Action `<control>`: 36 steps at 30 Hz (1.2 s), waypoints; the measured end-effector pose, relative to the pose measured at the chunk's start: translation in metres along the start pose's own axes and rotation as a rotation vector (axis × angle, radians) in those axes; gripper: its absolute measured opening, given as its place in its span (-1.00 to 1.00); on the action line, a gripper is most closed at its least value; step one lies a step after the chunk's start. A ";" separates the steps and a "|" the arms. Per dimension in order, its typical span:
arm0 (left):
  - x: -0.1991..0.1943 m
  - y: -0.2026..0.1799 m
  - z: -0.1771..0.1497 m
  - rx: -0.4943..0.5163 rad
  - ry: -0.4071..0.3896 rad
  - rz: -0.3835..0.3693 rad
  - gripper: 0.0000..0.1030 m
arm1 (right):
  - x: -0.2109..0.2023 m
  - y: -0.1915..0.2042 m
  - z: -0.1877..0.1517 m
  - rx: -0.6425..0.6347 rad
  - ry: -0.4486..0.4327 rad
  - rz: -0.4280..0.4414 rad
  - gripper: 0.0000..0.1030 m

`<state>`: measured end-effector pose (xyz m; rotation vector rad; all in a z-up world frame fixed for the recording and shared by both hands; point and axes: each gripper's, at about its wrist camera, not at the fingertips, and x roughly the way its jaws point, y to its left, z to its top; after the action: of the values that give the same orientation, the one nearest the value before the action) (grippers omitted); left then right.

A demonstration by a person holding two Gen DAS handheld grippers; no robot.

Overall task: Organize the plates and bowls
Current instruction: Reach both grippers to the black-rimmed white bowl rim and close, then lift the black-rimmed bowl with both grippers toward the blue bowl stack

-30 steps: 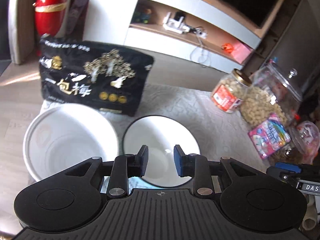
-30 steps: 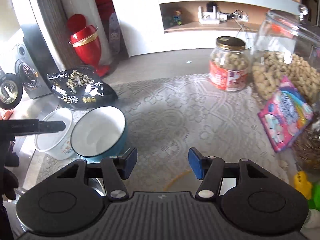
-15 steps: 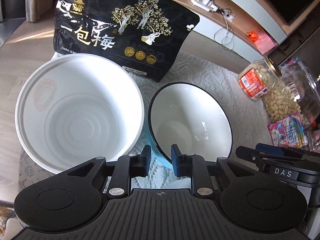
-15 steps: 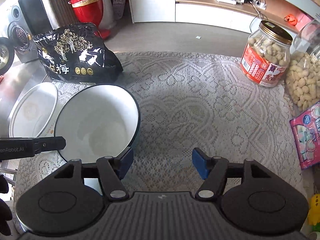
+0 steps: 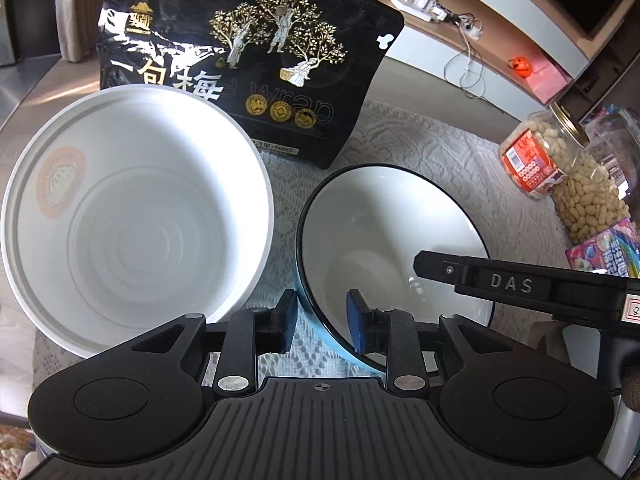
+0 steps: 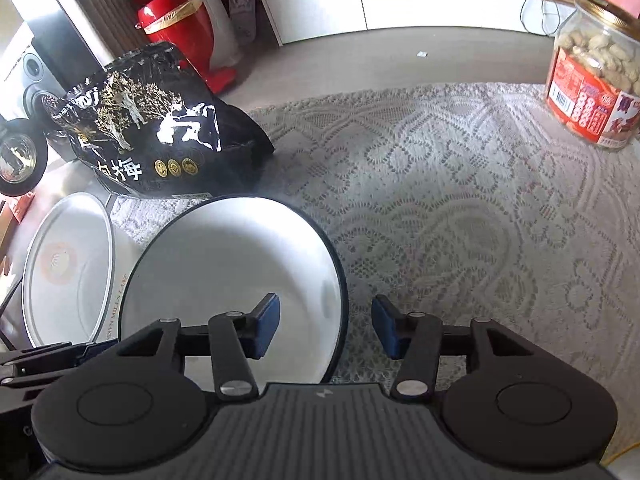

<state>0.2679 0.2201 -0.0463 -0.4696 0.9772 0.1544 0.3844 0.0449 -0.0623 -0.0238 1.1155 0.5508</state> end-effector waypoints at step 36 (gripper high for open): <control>0.090 -0.079 0.035 0.229 0.185 -0.112 -0.44 | -0.001 -0.092 0.000 0.173 0.038 0.002 -0.24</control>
<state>0.3706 0.1580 -0.0793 -0.3308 1.1318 -0.1029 0.4237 -0.0354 -0.0852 0.1177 1.1975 0.4555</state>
